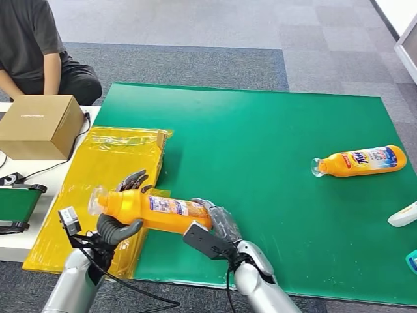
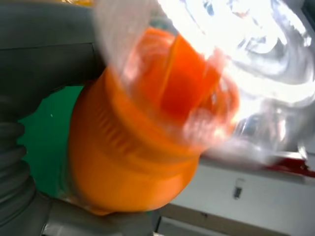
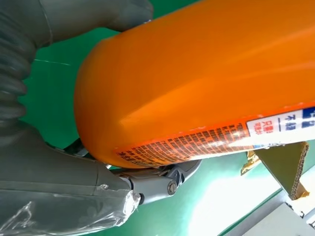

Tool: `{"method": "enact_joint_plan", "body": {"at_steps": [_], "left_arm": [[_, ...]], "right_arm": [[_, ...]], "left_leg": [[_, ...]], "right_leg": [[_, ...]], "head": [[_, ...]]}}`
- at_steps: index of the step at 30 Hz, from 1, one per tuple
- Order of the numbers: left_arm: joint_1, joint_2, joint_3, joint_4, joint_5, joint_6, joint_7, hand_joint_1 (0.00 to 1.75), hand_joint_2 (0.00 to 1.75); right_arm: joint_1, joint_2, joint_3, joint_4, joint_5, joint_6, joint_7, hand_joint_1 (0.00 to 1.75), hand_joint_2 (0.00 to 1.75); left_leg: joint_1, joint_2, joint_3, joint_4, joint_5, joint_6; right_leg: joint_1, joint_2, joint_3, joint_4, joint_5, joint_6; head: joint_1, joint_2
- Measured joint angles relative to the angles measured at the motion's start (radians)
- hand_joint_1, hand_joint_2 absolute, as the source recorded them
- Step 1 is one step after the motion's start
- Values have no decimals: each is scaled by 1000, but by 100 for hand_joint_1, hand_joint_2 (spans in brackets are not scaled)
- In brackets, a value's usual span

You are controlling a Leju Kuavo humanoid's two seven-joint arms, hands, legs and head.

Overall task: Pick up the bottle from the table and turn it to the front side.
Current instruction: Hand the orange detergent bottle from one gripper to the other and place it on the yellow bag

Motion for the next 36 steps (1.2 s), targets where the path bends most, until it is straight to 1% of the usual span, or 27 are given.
{"method": "enact_joint_plan", "body": {"at_steps": [1, 5, 8, 12, 14, 17, 19, 21, 22, 25, 26, 28, 30, 33, 34, 36], "left_arm": [[0, -2, 0, 1, -9, 31, 8, 175, 175], [7, -5, 2, -9, -69, 174, 24, 175, 175], [32, -6, 3, -54, -171, 315, 28, 175, 175], [72, -6, -5, -162, -388, 584, 23, 175, 175], [97, 2, -7, -220, -489, 710, 22, 175, 175], [137, 26, -11, -305, -635, 853, 37, 175, 175], [156, 48, -17, -348, -741, 921, 69, 175, 175], [169, 77, -30, -380, -845, 962, 113, 175, 175], [173, 95, -39, -392, -891, 957, 147, 175, 175], [172, 154, -82, -404, -972, 855, 262, 175, 175], [168, 171, -95, -403, -981, 830, 283, 175, 175], [160, 196, -115, -399, -986, 820, 293, 175, 175], [155, 213, -128, -395, -989, 819, 295, 163, 175], [143, 234, -148, -392, -990, 778, 320, 118, 175], [131, 243, -158, -386, -990, 747, 338, 96, 175], [90, 260, -183, -352, -985, 691, 366, 39, 175]], "right_arm": [[3, -2, 4, -2, -2, -7, 5, 0, 175], [37, -18, 12, -38, -12, -27, 32, 0, 175], [69, -35, 8, -96, -15, -43, 47, 0, 175], [112, -52, -16, -187, -8, -65, 62, 0, 175], [139, -59, -41, -231, 2, -67, 69, 0, 175], [182, -63, -81, -294, 19, -64, 76, 0, 175], [204, -65, -104, -323, 25, -59, 77, 0, 175], [221, -65, -125, -348, 31, -52, 77, 0, 175], [230, -65, -136, -360, 35, -47, 76, 0, 175], [249, -65, -162, -387, 44, -34, 75, 0, 175], [254, -65, -168, -392, 45, -31, 74, 0, 175], [260, -65, -179, -399, 46, -29, 73, 0, 175], [266, -65, -185, -403, 46, -28, 72, 0, 175], [270, -65, -191, -407, 48, -25, 70, 0, 175], [269, -65, -193, -407, 48, -21, 69, 0, 175], [262, -65, -194, -404, 49, -10, 64, 0, 175]], "left_leg": [[0, 0, 0, 0, 0, 0], [0, 0, -1, 0, 0, 0], [0, 0, -1, 0, 0, 0], [0, 0, 0, 0, -1, -1], [0, 0, 0, 0, -1, -1], [0, 0, 0, 0, -1, -1], [1, 0, 0, 0, -1, -1], [1, 0, 0, 0, -1, -1], [1, 0, 0, 0, -1, -1], [1, 0, 0, 0, -1, -1], [1, 0, 0, 0, -1, -1], [1, 0, 0, 0, -1, -1], [1, 0, 1, 0, -1, -1], [1, 0, 2, 0, -1, -1], [1, 0, 3, -1, -1, -1], [0, -1, 7, -2, -1, -2]], "right_leg": [[0, 0, 0, 0, 0, 0], [0, 0, 0, 0, 0, 0], [0, 0, 0, 0, 0, 0], [0, 0, 0, 0, 0, 0], [0, 0, 0, 0, 0, -1], [1, 0, -1, 0, -1, -1], [1, 0, -1, 0, -1, -2], [1, 0, -1, 0, -1, -2], [1, 0, -1, 0, -1, -2], [1, 0, -1, 0, -1, -2], [1, 0, 0, 0, -1, -2], [1, 0, 0, 0, -1, -2], [1, 0, 0, 0, -1, -2], [1, 0, 1, 0, -1, -2], [1, 0, 2, 0, -1, -2], [1, 0, 7, 0, -2, -2]], "head": [[0, 0], [0, 0], [0, 0], [0, 0], [0, 0], [0, 0], [0, 0], [0, 0], [0, 0], [0, 0], [0, 0], [0, 0], [0, 0], [0, 0], [0, 0], [0, 0]]}}
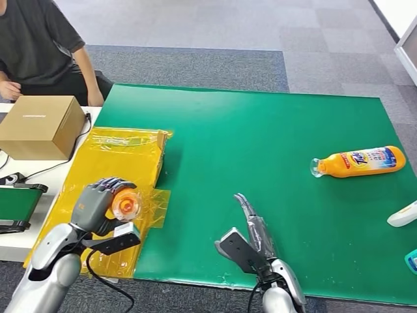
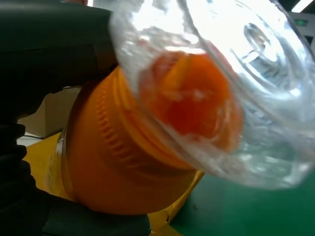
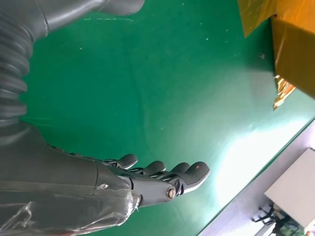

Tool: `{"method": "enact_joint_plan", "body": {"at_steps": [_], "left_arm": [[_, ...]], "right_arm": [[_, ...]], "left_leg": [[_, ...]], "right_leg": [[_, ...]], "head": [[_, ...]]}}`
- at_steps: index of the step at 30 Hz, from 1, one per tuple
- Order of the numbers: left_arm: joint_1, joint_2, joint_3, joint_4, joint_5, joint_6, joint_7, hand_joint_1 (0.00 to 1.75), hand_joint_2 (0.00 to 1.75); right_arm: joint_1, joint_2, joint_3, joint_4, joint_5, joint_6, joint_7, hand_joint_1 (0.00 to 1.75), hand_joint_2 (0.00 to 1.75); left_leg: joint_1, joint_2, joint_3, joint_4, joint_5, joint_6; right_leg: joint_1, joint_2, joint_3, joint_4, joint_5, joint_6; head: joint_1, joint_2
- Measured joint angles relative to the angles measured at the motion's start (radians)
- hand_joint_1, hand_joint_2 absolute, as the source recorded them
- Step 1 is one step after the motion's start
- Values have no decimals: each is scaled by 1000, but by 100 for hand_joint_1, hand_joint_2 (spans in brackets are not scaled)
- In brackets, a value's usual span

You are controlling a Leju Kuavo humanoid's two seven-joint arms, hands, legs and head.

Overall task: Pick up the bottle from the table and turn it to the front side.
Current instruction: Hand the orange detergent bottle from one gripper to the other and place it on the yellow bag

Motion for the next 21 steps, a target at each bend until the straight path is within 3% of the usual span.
{"method": "enact_joint_plan", "body": {"at_steps": [2, 7, 13, 18, 21], "left_arm": [[-43, 7, -26, 69, 3, -24, 12, 0, 175], [-81, -10, -60, 259, 75, 7, 49, 0, 175], [-68, -71, 24, 270, 266, 21, 101, 0, 175], [-12, -113, 100, 216, 335, 82, 23, 0, 175], [25, -138, 143, 166, 394, 146, -88, 0, 175]], "right_arm": [[-14, 2, 1, 9, -1, 10, -5, 0, 175], [-35, 7, 5, 35, -11, 6, -3, 0, 175], [-13, 6, 2, 41, -15, -7, 8, 0, 175], [2, 5, -1, 41, -20, -14, 8, 0, 175], [11, 4, -2, 41, -22, -18, 7, 0, 175]], "left_leg": [[-1, 0, 5, -1, -1, -2], [0, 3, 6, -2, 2, -5], [0, 4, 4, -2, 2, -5], [0, 4, 1, -2, 1, -5], [0, 4, 0, -2, 0, -4]], "right_leg": [[0, 1, 4, 0, 0, -1], [0, 5, 0, 1, 3, -4], [0, 6, -1, 1, 2, -4], [0, 6, -4, 1, 1, -4], [0, 6, -5, 1, 1, -3]], "head": [[0, 0], [0, 0], [0, 0], [0, 0], [0, 0]]}}
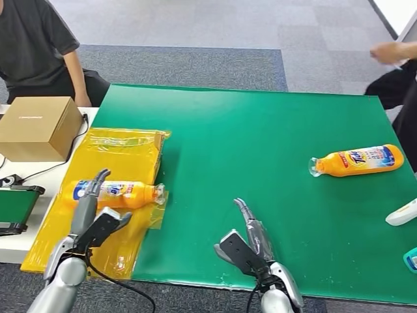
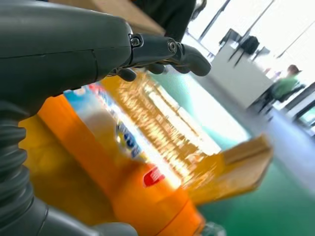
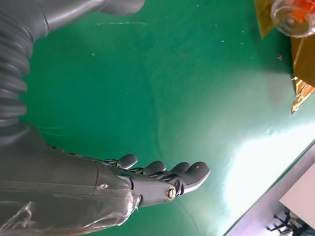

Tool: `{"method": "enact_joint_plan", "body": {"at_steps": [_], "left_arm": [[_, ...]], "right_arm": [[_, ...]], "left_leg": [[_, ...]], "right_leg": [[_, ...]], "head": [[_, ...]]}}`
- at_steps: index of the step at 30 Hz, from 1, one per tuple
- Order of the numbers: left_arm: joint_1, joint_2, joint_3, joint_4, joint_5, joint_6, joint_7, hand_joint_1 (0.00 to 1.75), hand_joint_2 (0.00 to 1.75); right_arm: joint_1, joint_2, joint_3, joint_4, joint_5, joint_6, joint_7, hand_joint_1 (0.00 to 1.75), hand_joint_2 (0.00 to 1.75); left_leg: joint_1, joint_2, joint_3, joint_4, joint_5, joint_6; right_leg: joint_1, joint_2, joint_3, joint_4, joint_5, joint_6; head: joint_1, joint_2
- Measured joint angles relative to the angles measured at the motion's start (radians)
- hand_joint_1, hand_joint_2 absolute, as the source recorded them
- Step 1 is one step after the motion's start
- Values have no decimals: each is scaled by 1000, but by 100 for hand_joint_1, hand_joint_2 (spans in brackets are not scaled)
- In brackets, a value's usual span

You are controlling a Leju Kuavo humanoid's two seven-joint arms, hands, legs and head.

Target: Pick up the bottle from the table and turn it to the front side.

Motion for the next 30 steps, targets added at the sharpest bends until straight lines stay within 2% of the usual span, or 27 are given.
{"method": "enact_joint_plan", "body": {"at_steps": [4, 6, 8, 13, 16, 20, 24, 30], "left_arm": [[51, -33, 54, -87, 178, 13, -192, 0, 175], [82, -54, 87, -139, 293, -29, -260, 0, 175], [111, -77, 126, -194, 413, -93, -294, 0, 175], [156, -148, 251, -283, 625, -288, -303, 0, 175], [171, -196, 339, -281, 660, -407, -301, 0, 175], [186, -230, 419, -219, 636, -555, -281, 0, 175], [192, -254, 464, -153, 581, -613, -274, 0, 175], [192, -292, 485, -109, 532, -617, -279, 0, 175]], "right_arm": [[5, -1, 0, -2, -5, -10, -7, 0, 175], [7, -1, 0, -2, -8, -20, -13, 0, 175], [9, -3, 0, -2, -12, -32, -21, 0, 175], [29, -8, -1, -28, -66, -74, -77, 0, 175], [54, -14, -2, -61, -159, -88, -149, 0, 175], [93, -29, -8, -107, -300, -78, -251, 0, 175], [127, -35, -16, -139, -344, -69, -296, 0, 175], [171, -35, -38, -190, -381, -76, -342, 0, 175]], "left_leg": [[0, 0, 0, 0, 0, 0], [0, 0, 0, 0, -1, 1], [0, 0, 0, 0, -1, 1], [0, 0, 0, 0, -1, 1], [0, 0, 0, 0, -1, 1], [0, 0, 0, 0, -2, 1], [0, 0, 0, 0, -3, 1], [0, 0, 0, 0, -3, 1]], "right_leg": [[0, 0, 0, 0, 0, 0], [0, 0, 0, 0, 0, 0], [0, 0, -1, 0, 0, 0], [0, 0, 0, 0, -1, 0], [0, 0, 0, 0, -1, 0], [0, 0, 0, 0, -3, 1], [0, 0, 0, 0, -3, 0], [0, 0, 0, 0, -3, 0]], "head": [[0, 0], [0, 0], [0, 0], [0, 0], [0, 0], [0, 0], [0, 0], [0, 0]]}}
